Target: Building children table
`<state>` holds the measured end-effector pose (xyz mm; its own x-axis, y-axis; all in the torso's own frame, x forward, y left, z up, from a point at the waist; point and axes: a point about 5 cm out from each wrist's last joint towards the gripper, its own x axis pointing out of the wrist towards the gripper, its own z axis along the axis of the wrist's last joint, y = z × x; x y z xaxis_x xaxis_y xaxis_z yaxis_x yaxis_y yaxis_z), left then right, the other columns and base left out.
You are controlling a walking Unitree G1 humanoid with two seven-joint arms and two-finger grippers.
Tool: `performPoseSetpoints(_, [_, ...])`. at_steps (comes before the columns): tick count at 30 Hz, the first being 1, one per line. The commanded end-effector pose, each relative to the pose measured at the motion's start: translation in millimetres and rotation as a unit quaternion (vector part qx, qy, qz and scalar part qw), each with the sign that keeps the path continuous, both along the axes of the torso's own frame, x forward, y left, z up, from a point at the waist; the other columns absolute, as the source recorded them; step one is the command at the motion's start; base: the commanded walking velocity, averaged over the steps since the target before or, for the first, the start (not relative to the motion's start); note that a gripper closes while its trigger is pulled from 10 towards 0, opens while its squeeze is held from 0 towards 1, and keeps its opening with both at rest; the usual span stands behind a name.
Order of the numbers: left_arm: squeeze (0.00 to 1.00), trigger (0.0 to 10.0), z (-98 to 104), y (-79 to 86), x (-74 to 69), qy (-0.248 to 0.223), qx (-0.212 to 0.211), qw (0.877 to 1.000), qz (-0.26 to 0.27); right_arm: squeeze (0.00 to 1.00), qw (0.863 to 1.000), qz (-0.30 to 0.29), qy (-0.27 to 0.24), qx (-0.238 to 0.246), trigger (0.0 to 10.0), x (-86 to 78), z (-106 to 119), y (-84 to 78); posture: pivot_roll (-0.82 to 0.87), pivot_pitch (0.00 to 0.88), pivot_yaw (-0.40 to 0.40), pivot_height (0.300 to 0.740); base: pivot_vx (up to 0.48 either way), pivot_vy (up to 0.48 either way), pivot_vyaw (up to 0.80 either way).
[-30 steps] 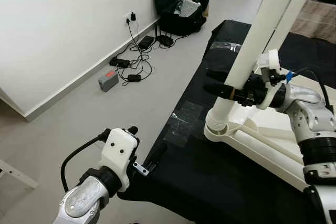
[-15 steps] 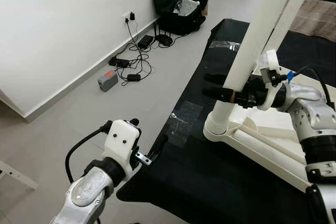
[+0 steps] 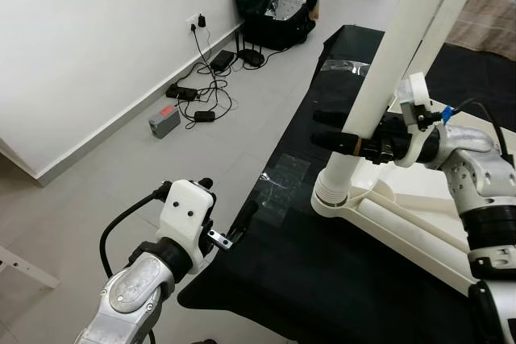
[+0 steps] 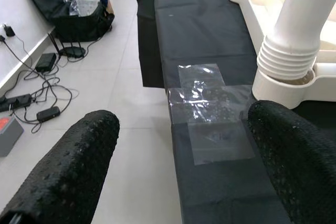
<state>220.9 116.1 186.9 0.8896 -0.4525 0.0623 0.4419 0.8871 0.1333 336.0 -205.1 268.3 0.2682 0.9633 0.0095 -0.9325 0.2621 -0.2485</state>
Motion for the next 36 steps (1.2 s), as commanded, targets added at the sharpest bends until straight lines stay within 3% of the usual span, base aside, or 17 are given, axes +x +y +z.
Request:
performPoseSetpoints(1, [0.0, 10.0, -1.9, 1.4, -1.3, 0.007, 0.005, 1.0, -0.005, 0.0, 0.998, -0.012, 0.053, -0.04, 10.0, 0.1, -27.4, -5.0, 0.08, 0.249, 0.002, 0.74, 0.0, 0.0, 0.0])
performPoseSetpoints(6, [0.0, 10.0, -1.6, -0.7, 0.1, 0.007, 0.005, 1.0, -0.009, 0.0, 0.997, -0.021, 0.054, -0.045, 10.0, -1.0, -29.5, -9.5, 0.08, 0.255, 0.004, 0.74, 0.0, 0.0, 0.0])
performPoseSetpoints(13, [0.0, 10.0, -3.7, 1.5, -1.9, 0.014, 0.006, 1.0, -0.009, 0.0, 0.999, -0.015, 0.04, -0.011, 10.0, -4.3, -12.4, -16.7, 0.09, 0.255, 0.007, 0.74, 0.0, 0.0, 0.0])
performPoseSetpoints(23, [0.0, 10.0, -4.0, 4.3, -0.3, 0.013, 0.011, 1.0, -0.007, 0.0, 0.999, 0.012, 0.025, 0.021, 10.0, -13.1, -0.9, -11.4, 0.09, 0.248, 0.011, 0.74, 0.0, 0.0, 0.0])
performPoseSetpoints(36, [0.0, 10.0, -5.2, 2.6, 2.0, 0.012, 0.016, 1.0, -0.017, 0.0, 0.999, 0.015, 0.039, 0.007, 10.0, -16.6, -9.7, -9.4, 0.09, 0.242, 0.011, 0.74, 0.0, 0.0, 0.0])
